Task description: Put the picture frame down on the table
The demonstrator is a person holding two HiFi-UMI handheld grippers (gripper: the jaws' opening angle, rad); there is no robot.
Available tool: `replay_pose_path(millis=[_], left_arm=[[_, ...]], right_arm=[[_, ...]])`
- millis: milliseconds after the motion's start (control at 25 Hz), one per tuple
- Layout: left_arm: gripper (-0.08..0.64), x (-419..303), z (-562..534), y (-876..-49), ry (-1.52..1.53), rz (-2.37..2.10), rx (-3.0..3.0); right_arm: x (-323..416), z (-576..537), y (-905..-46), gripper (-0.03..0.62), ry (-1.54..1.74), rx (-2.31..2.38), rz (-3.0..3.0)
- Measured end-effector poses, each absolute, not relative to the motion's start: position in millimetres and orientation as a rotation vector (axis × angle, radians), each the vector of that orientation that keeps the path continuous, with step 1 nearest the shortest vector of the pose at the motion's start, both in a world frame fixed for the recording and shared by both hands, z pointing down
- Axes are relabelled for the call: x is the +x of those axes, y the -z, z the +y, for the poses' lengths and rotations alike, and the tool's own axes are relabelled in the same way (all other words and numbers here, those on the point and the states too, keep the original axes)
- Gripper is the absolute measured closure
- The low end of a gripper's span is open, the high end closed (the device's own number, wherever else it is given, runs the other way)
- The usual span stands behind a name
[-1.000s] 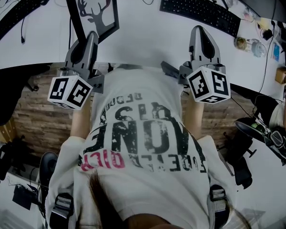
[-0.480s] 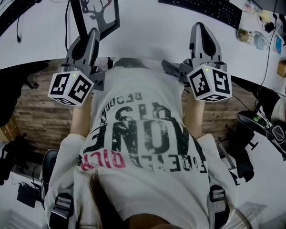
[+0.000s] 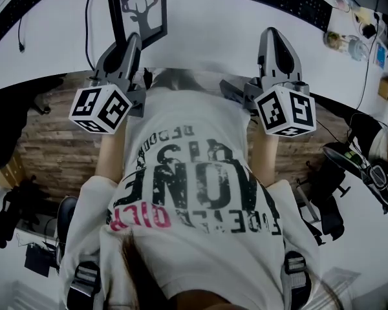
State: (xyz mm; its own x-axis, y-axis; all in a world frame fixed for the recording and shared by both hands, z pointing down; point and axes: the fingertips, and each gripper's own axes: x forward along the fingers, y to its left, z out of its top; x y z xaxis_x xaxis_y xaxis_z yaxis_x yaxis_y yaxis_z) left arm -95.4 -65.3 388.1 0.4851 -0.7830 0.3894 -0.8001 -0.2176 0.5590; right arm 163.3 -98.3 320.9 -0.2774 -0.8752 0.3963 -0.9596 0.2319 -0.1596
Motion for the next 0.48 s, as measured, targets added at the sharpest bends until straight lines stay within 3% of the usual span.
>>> replay_pose_path(millis=[480], left_arm=[[0.54,-71,-56,-418,-0.081,-1.213,1.947]], right_arm=[[160,-86,-330,0.592,-0.578,1.701,-2.278]])
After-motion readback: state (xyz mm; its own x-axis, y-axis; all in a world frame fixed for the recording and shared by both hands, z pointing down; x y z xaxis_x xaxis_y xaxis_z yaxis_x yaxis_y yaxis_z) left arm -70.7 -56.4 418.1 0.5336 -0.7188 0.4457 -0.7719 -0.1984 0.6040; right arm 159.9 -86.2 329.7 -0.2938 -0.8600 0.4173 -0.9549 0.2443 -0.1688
